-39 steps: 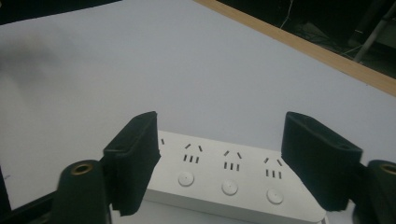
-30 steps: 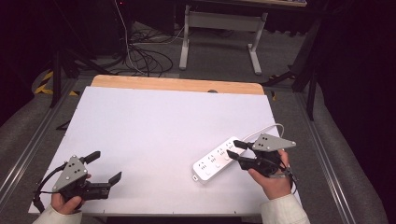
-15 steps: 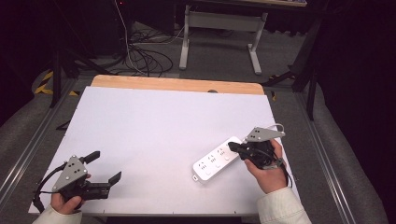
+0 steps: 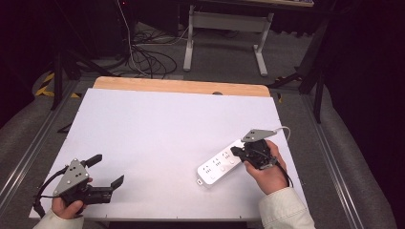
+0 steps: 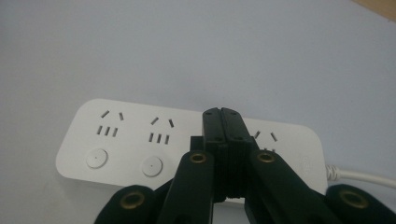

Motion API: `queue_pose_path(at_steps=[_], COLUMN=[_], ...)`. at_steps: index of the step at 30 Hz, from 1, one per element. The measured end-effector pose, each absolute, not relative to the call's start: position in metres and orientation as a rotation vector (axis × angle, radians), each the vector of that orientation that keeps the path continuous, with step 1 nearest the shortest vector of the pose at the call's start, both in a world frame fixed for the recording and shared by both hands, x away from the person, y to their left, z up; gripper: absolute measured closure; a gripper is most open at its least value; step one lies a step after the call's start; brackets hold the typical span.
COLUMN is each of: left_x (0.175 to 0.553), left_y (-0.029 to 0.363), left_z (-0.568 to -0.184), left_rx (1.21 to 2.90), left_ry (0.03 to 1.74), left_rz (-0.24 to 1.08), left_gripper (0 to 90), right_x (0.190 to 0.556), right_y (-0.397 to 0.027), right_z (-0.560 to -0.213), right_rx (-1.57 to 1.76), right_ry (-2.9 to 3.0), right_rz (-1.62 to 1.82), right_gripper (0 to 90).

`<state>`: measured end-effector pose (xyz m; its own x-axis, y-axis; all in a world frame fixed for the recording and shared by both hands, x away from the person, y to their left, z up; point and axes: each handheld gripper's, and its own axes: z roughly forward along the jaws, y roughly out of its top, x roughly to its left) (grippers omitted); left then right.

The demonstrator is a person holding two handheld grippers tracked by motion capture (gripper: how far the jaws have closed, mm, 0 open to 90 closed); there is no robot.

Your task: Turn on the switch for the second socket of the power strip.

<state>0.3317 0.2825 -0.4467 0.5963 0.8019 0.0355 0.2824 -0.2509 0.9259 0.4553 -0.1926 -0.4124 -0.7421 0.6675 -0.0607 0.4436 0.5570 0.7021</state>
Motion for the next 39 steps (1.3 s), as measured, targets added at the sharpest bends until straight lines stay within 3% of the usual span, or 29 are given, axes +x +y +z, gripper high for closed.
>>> queue_pose_path(at_steps=[39], left_x=[0.332], left_y=[0.282], left_z=[-0.447], left_rx=[1.817], left_ry=[0.878], left_rz=[0.629], left_gripper=[3.9], right_x=[0.465], right_y=[-0.179], right_z=[-0.437], right_rx=[0.957], right_ry=[2.62], right_rz=[0.715], right_gripper=[90.0])
